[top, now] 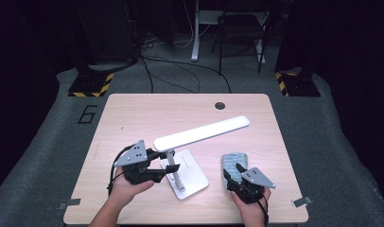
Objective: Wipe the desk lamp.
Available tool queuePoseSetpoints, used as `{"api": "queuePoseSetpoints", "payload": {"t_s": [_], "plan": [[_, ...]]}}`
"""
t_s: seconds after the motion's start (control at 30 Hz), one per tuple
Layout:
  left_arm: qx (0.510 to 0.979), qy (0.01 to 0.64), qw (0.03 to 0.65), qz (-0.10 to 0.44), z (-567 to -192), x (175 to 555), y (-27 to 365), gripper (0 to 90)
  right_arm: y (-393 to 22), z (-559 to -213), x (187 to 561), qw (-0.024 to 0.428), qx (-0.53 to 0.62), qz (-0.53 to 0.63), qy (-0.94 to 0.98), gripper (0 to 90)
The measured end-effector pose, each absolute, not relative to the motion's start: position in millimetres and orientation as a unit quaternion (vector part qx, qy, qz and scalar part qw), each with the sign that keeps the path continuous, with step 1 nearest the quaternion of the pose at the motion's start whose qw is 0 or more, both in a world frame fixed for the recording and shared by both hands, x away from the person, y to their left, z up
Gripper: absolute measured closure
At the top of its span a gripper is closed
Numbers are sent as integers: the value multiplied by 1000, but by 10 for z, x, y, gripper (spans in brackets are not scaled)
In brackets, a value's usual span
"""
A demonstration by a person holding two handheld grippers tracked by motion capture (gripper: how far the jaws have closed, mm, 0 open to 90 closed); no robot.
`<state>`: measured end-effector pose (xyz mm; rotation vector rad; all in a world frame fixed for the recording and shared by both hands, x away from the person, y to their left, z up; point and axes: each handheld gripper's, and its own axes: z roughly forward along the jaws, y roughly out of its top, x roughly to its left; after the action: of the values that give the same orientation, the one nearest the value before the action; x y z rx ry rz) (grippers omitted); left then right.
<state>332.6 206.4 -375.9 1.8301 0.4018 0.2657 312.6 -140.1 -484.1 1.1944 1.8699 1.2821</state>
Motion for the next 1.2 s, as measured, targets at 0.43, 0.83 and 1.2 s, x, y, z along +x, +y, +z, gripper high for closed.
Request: {"api": "queuePoseSetpoints", "payload": {"t_s": [0.43,0.83,1.2], "plan": [[776,195,584,135,-3766,3349,1883,525,-1250,-4839,3124,272,431,487,709,459],[782,186,588,96,-3772,3520,1733,474,-982,-4798,3058,235,373,516,734,508],[793,165,578,100,-3799,3555,1688,464,-599,-4778,3058,204,327,517,765,508]]}}
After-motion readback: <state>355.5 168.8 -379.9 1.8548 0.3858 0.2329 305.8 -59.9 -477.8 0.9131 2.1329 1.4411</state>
